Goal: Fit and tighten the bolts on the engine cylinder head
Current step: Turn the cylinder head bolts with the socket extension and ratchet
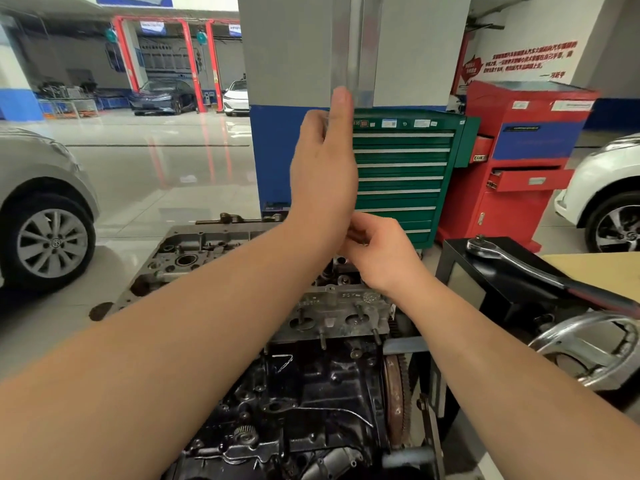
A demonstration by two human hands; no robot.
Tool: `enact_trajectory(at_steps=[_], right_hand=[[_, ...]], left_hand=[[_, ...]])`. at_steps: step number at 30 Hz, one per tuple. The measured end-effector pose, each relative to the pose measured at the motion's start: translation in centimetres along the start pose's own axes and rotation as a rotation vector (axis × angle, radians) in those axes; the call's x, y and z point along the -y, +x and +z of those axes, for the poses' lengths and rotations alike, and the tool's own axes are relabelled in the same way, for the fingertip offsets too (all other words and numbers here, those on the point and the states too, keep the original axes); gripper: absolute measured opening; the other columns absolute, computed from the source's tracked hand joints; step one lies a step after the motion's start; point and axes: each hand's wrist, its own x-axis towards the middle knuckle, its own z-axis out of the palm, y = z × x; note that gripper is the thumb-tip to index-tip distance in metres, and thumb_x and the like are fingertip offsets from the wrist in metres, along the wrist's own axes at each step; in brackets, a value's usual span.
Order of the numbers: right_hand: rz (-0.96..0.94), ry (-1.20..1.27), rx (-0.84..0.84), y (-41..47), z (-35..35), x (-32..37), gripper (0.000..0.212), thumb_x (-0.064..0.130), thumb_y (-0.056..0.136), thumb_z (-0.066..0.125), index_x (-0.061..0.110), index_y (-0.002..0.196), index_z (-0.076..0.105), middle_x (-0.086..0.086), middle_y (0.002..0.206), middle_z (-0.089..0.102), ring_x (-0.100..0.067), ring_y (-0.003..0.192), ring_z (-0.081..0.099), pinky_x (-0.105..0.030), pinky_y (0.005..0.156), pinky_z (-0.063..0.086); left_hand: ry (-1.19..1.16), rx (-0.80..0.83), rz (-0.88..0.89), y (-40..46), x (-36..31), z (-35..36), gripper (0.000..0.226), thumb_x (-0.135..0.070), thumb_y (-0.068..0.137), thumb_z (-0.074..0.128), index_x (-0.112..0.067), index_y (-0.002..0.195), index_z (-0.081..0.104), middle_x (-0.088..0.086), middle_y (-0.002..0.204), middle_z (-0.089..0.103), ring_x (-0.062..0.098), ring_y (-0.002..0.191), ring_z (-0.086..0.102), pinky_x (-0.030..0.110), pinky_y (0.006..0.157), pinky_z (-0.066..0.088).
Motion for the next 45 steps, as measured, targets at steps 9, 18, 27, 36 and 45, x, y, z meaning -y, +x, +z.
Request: enact_trajectory(at_steps=[9, 18, 27, 36, 45], right_hand=[[0.039, -0.027, 0.114, 1.2, -1.1, 1.1, 0.026, 0.03, 0.096, 0.071, 0.005, 0.1, 0.069, -0.007, 0.089, 0.077, -0.019, 0.086, 0.073, -0.04, 0.085, 0.056], [0.05, 0.077, 0.022, 0.0, 0.2, 1.7, 0.043, 0.004, 0.098, 0.06, 0.043, 0.087, 0.074, 0.02, 0.08, 0.075, 0.005, 0.075, 0.071, -0.012, 0.065, 0.054], [0.076, -0.199, -0.315, -1.4, 1.6, 1.8, 0.028, 0.053, 0.08, 0.076, 0.03, 0.077, 0.061, 0.01, 0.067, 0.064, -0.006, 0.065, 0.063, -0.034, 0.062, 0.052], [0.137, 0.128, 0.14, 0.8, -0.6, 2.8, 0.031, -0.006, 0.102, 0.049, 0.014, 0.12, 0.064, -0.002, 0.104, 0.077, -0.014, 0.096, 0.076, -0.026, 0.084, 0.061], [0.087, -0.418, -0.117, 0.1, 0.9, 2.9, 0.037, -0.002, 0.085, 0.051, 0.024, 0.061, 0.044, 0.009, 0.056, 0.046, -0.013, 0.058, 0.04, -0.028, 0.051, 0.029]], left_hand=[[-0.345, 0.727, -0.323, 4.6, 0.2, -2.9, 0.041, -0.046, 0.095, 0.041, -0.02, 0.064, 0.038, -0.005, 0.046, 0.021, 0.012, 0.042, 0.011, 0.024, 0.046, 0.014], [0.014, -0.032, -0.03, 1.5, -1.0, -0.1, 0.038, -0.05, 0.096, 0.049, -0.016, 0.085, 0.06, -0.002, 0.069, 0.062, 0.018, 0.063, 0.058, 0.037, 0.066, 0.046], [-0.014, 0.414, -0.232, 3.9, -1.4, -0.1, 0.039, -0.032, 0.096, 0.048, -0.026, 0.059, 0.038, -0.006, 0.051, 0.027, 0.017, 0.047, 0.017, 0.028, 0.044, 0.02], [-0.104, 0.295, -0.194, 3.8, -1.2, -2.4, 0.049, -0.049, 0.107, 0.045, -0.013, 0.08, 0.065, 0.006, 0.065, 0.06, 0.02, 0.055, 0.053, 0.035, 0.061, 0.049], [0.072, -0.134, 0.028, 0.1, -1.5, 1.9, 0.032, -0.039, 0.103, 0.048, -0.029, 0.073, 0.048, -0.012, 0.066, 0.05, 0.006, 0.061, 0.046, 0.034, 0.063, 0.038]])
